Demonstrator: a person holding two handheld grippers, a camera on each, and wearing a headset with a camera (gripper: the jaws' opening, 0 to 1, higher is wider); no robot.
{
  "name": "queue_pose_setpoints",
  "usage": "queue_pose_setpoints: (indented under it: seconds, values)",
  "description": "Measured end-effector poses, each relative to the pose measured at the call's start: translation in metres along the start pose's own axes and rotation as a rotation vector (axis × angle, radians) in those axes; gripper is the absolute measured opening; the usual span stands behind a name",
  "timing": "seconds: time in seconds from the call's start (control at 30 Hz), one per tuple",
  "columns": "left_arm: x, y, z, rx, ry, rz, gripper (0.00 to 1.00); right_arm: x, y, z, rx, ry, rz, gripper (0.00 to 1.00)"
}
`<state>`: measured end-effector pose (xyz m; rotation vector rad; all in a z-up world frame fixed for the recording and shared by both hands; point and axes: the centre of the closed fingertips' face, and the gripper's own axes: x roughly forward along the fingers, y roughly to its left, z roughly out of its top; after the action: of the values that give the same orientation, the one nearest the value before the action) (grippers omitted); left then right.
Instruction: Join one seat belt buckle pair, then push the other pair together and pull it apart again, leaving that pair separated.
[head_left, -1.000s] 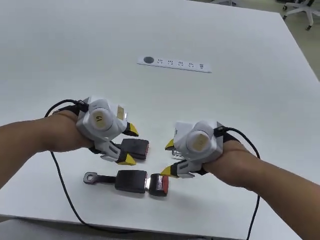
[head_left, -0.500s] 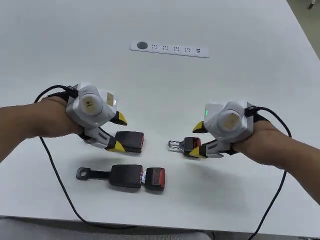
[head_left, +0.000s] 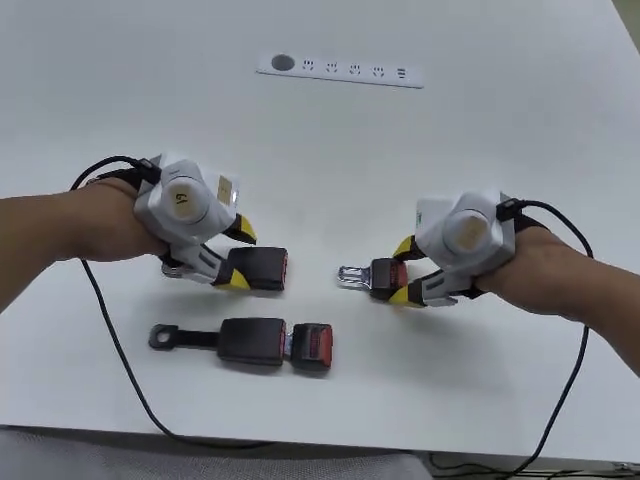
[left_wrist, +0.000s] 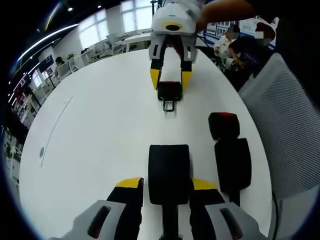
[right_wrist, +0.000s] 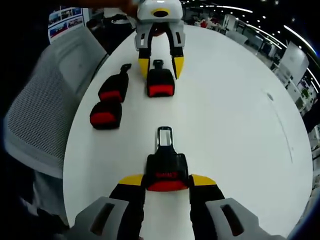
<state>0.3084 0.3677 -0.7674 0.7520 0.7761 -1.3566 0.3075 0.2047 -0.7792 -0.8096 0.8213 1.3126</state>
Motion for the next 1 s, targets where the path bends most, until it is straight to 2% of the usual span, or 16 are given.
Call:
queue_pose_setpoints:
  seconds: [0.07,0.2,0.27,0.3,0.33,0.47,0.6,0.73,1.0]
  values:
    - [0.001,-0.004,-0.003,0.003,0.009,-0.017,0.33,-0.001,0.001,0.001,-0.008,-0.002,0.007,0.32]
    - [0.003,-0.005,-0.004,0.023,0.013,-0.018,0.33,-0.002,0.001,0.001,-0.016,-0.01,0.022,0.31]
    - [0.006,-0.005,-0.008,0.052,0.039,-0.016,0.33,-0.001,0.001,0.0,-0.022,-0.008,0.025,0.31]
    - [0.008,-0.006,-0.005,0.048,0.021,-0.025,0.33,-0.001,0.001,-0.001,-0.024,-0.005,0.026,0.32]
    - [0.008,-0.005,-0.006,0.028,0.028,-0.021,0.33,0.0,0.001,-0.001,-0.023,-0.002,0.026,0.32]
    - [0.007,-0.004,-0.008,-0.013,0.011,-0.02,0.33,0.002,0.0,-0.001,-0.024,0.011,0.021,0.31]
    - [0.007,-0.003,-0.008,-0.008,0.011,-0.021,0.33,0.004,0.001,0.004,-0.021,0.001,0.02,0.31]
    - [0.007,-0.002,-0.009,0.0,0.019,-0.022,0.33,0.008,-0.002,0.012,-0.015,-0.011,0.02,0.31]
    - [0.007,-0.002,-0.01,-0.001,0.018,-0.012,0.33,0.021,0.007,0.039,-0.013,-0.04,0.03,0.31]
